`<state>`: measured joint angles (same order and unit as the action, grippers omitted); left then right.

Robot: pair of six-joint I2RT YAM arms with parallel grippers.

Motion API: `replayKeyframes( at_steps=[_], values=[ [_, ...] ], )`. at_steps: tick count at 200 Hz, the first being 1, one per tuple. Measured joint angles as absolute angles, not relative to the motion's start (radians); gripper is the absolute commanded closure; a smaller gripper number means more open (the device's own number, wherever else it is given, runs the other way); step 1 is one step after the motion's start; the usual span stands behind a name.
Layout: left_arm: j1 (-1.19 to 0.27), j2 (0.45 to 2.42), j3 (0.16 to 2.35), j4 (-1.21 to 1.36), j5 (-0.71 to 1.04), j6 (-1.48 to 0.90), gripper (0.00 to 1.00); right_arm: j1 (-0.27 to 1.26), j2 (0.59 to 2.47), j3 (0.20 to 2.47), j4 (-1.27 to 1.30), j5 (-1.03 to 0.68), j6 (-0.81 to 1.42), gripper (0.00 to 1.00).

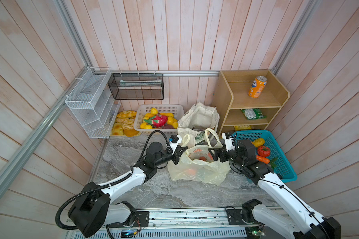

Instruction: Place the mixed food into the grocery bags and tie them

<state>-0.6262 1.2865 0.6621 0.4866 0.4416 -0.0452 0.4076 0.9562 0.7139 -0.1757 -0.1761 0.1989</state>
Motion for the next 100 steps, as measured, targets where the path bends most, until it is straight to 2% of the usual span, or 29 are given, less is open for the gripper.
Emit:
replayKeyframes(
  at_steps=[18,34,42,52,64,77,100],
  values=[
    [-0.624,1.287,0.662,0.486,0.445,-0.045,1.0,0.408,0.979,0.714,-0.153,-0.177,0.189,0.16],
    [-0.62,1.287,0.662,0.486,0.449,-0.046,1.0,0.408,1.0,0.714,-0.136,-0.18,0.176,0.33],
    [-0.618,1.287,0.662,0.486,0.45,-0.046,1.0,0.408,1.009,0.714,-0.126,-0.182,0.17,0.44],
    [-0.617,1.287,0.662,0.486,0.453,-0.046,1.0,0.408,1.016,0.714,-0.12,-0.187,0.175,0.64],
    [-0.615,1.287,0.662,0.486,0.458,-0.048,1.0,0.408,1.018,0.713,-0.111,-0.197,0.169,0.79],
    [-0.615,1.287,0.662,0.485,0.463,-0.052,1.0,0.408,1.018,0.713,-0.102,-0.208,0.17,1.0],
    [-0.615,1.287,0.663,0.477,0.467,-0.072,1.0,0.408,1.016,0.714,-0.105,-0.223,0.167,1.0]
  ],
)
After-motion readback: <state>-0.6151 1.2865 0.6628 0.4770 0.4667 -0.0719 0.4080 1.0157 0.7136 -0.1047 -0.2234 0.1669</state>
